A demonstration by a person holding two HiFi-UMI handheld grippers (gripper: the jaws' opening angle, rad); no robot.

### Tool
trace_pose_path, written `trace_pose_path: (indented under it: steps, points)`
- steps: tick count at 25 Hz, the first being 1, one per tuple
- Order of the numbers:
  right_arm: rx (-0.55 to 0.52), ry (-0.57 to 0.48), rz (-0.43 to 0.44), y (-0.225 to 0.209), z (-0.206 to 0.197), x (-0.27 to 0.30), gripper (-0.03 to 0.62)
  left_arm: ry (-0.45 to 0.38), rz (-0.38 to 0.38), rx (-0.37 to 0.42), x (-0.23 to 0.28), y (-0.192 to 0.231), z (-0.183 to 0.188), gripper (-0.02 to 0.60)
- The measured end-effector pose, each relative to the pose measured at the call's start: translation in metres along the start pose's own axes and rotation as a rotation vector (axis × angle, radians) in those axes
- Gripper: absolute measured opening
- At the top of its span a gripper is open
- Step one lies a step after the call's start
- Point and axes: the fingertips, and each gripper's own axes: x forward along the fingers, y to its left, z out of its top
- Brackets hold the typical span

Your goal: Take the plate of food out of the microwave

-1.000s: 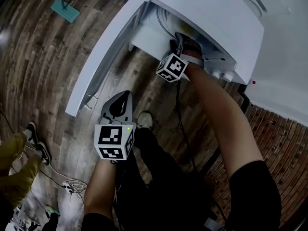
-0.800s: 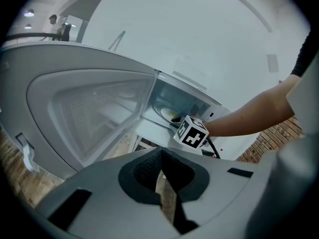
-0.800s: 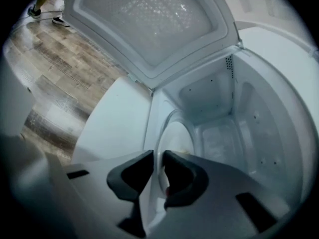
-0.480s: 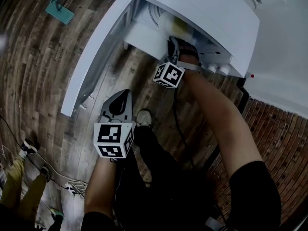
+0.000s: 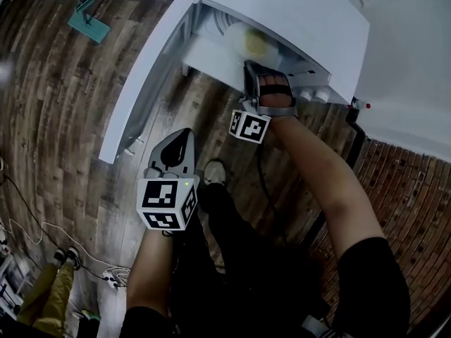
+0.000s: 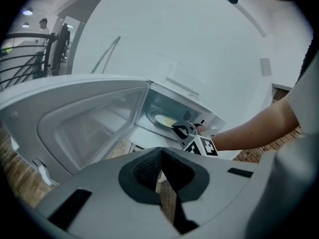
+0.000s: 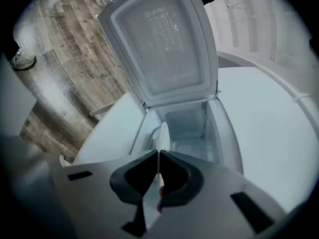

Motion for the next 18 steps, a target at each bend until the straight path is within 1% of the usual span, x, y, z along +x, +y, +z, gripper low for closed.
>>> trace_pose_path:
  steps: [4,8,12,18]
  points:
    - [0.003,-0.061,-0.006,-0.016,0.021,-0.043,0.026,-0.025,-0.017,0.035,-0.015,-0.008,0.027,-0.008]
    - [0.045,-0.081,-0.011,-0.046,0.038,-0.093,0.026,-0.058,-0.028,0.056,-0.042,-0.019,0.065,-0.008]
    - [0.068,-0.109,-0.032,-0.1,0.054,-0.148,0.026,-0.109,-0.04,0.07,-0.082,-0.037,0.119,-0.008]
    - [0.138,-0.127,-0.074,-0.204,0.072,-0.204,0.026,-0.193,-0.038,0.11,-0.138,-0.057,0.208,-0.008]
